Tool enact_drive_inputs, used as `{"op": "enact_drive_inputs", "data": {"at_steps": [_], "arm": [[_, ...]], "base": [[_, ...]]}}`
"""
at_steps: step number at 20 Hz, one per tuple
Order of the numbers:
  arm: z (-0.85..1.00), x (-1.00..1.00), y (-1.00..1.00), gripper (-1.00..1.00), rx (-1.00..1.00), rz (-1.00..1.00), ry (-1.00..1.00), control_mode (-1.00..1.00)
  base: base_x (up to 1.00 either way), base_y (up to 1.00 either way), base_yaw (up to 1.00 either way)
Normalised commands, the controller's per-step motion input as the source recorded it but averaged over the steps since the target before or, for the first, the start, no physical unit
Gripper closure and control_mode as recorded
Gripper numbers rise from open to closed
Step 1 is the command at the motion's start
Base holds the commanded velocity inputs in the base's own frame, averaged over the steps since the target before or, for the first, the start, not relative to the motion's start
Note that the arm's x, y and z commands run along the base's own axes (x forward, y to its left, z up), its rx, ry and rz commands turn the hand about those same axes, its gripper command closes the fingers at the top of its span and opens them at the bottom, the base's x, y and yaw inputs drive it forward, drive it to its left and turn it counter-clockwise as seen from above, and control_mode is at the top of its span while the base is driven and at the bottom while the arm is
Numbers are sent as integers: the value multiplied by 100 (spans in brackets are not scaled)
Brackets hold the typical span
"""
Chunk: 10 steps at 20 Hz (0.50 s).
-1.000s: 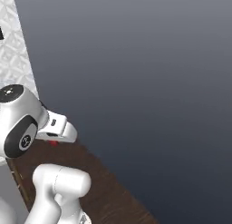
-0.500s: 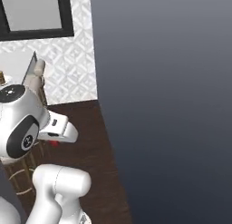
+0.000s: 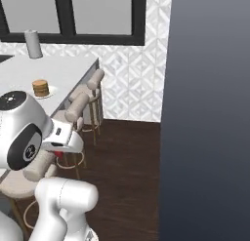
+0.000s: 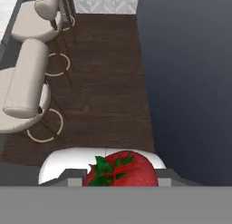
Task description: Take the strawberry from the fridge and place it on top of the pancake, located on the dining counter.
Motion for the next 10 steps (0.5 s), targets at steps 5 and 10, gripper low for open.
{"op": "enact_drive_inputs", "data": {"at_steps": [5, 10], "arm": [[0, 0, 0, 100, 0, 0, 0, 100], [0, 0, 0, 100, 0, 0, 0, 100]], "base": [[100, -58, 55], [94, -68, 60]]}}
